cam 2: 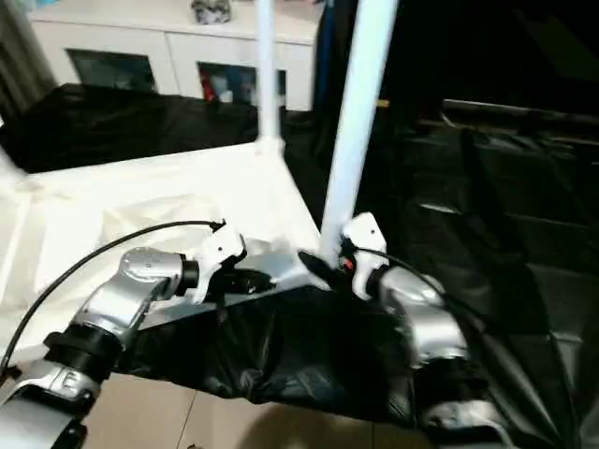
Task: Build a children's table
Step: Rotate leg to tighten
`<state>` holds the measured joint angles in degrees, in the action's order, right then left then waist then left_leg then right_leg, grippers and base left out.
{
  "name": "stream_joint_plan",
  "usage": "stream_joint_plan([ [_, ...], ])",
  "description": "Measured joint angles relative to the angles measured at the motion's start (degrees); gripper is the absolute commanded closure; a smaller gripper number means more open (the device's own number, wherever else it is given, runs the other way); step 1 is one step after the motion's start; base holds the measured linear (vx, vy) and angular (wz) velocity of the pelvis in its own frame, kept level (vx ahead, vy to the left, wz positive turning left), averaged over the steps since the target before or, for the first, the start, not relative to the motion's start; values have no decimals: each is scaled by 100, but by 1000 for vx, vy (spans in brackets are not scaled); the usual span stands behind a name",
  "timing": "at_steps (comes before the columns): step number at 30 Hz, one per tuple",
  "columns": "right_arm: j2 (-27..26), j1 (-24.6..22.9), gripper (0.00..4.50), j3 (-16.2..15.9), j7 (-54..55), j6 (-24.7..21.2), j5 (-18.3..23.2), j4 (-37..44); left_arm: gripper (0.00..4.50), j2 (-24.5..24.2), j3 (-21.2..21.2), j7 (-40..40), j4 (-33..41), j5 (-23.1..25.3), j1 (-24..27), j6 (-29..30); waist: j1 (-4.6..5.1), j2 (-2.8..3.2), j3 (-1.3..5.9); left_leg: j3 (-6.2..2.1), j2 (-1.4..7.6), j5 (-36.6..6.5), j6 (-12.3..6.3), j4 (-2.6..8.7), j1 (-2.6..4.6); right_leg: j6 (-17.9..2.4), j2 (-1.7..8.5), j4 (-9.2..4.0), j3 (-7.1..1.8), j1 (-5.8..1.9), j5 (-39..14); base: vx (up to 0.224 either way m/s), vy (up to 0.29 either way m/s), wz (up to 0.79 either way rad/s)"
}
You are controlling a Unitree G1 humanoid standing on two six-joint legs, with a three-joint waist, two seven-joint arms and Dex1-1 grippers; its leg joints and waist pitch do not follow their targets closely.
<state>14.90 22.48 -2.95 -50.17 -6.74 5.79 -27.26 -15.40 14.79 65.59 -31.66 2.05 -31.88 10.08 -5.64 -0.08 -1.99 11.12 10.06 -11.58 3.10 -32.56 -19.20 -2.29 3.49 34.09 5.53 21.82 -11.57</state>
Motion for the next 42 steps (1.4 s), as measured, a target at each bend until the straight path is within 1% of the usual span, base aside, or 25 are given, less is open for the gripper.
stream_joint_plan([
  [4,549,-50,122,-245,-1104,-9,142,71,450,-216,89,490,102,-25,0,-29,-85,-3,-2,2,1,0,-1,-3,-10,-1,0,0,2,6,0,0,0,0],
  [7,806,-84,122,-393,-1711,-78,189,146,450,-329,161,778,103,-58,0,-124,-135,-6,-4,2,2,0,0,-8,-2,0,1,0,2,5,-1,0,0,0],
  [8,877,-89,135,-431,-1853,-116,211,183,450,-360,188,847,100,-73,0,-165,-148,-6,-4,2,2,0,0,-10,4,0,1,0,2,5,-1,0,0,0],
  [11,1083,-70,145,-543,-2250,-196,266,234,450,-455,233,1040,86,-121,0,-222,-196,-19,-11,5,2,0,0,-12,3,0,3,-1,1,4,-1,0,0,0],
  [12,1124,-49,163,-575,-2358,-209,273,234,450,-474,245,1109,86,-129,-1,-236,-220,-23,-12,5,2,0,-1,-11,4,0,3,-1,1,4,-1,0,0,0],
  [14,1133,-38,183,-596,-2419,-208,283,234,450,-496,245,1165,86,-132,-2,-254,-241,-26,-14,5,4,0,-1,-11,3,1,2,0,1,5,-1,0,0,0],
  [17,1120,-27,196,-620,-2465,-199,303,233,450,-531,247,1229,87,-145,-2,-257,-244,-26,-14,5,4,1,-1,-10,3,2,1,1,1,6,-2,0,0,0],
  [18,1111,-26,207,-636,-2472,-201,306,239,450,-556,250,1255,87,-161,-2,-257,-245,-25,-14,5,5,0,-1,-10,3,2,1,1,2,7,-2,0,0,0],
  [27,1080,-206,213,-644,-2469,-263,348,481,450,-530,285,1302,87,-226,5,-206,-260,-23,-13,5,5,0,0,-10,4,2,1,1,2,4,-2,0,0,0],
  [29,1029,-294,214,-599,-2355,-240,362,539,450,-515,264,1288,87,-227,17,-164,-257,-27,-10,5,5,0,0,-10,9,2,1,0,2,1,-2,0,0,0],
  [31,740,-350,214,-389,-1800,-133,350,410,450,-456,153,998,58,-211,37,-89,-234,-33,-8,5,5,2,5,-11,13,-2,1,5,1,-4,1,0,0,0],
  [32,548,-326,214,-273,-1424,-84,322,315,450,-396,96,794,31,-182,34,-47,-203,-33,-7,7,5,5,10,-11,13,1,1,5,0,-6,2,0,0,0],
  [34,138,-222,217,-15,-508,62,250,24,450,-201,0,293,-39,-95,-1,32,-112,-36,-8,5,4,10,17,-12,16,15,2,2,0,-10,-3,0,0,0],
  [36,-174,-122,222,167,281,89,191,-102,450,28,-47,-108,-85,-57,-16,108,-62,-37,-8,5,2,11,19,-13,20,16,4,-1,-1,-10,-3,0,0,0],
  [39,-418,-18,242,263,1015,131,36,-236,450,244,-125,-518,-111,-9,-25,257,-43,-33,-2,4,2,11,19,-12,20,17,4,-1,-2,-13,-1,0,0,0],
  [42,-657,106,244,310,1595,138,-123,-355,450,343,-160,-771,-129,27,-36,333,-11,-33,-1,1,2,11,20,-10,21,17,2,2,-1,-15,1,0,0,0],
])
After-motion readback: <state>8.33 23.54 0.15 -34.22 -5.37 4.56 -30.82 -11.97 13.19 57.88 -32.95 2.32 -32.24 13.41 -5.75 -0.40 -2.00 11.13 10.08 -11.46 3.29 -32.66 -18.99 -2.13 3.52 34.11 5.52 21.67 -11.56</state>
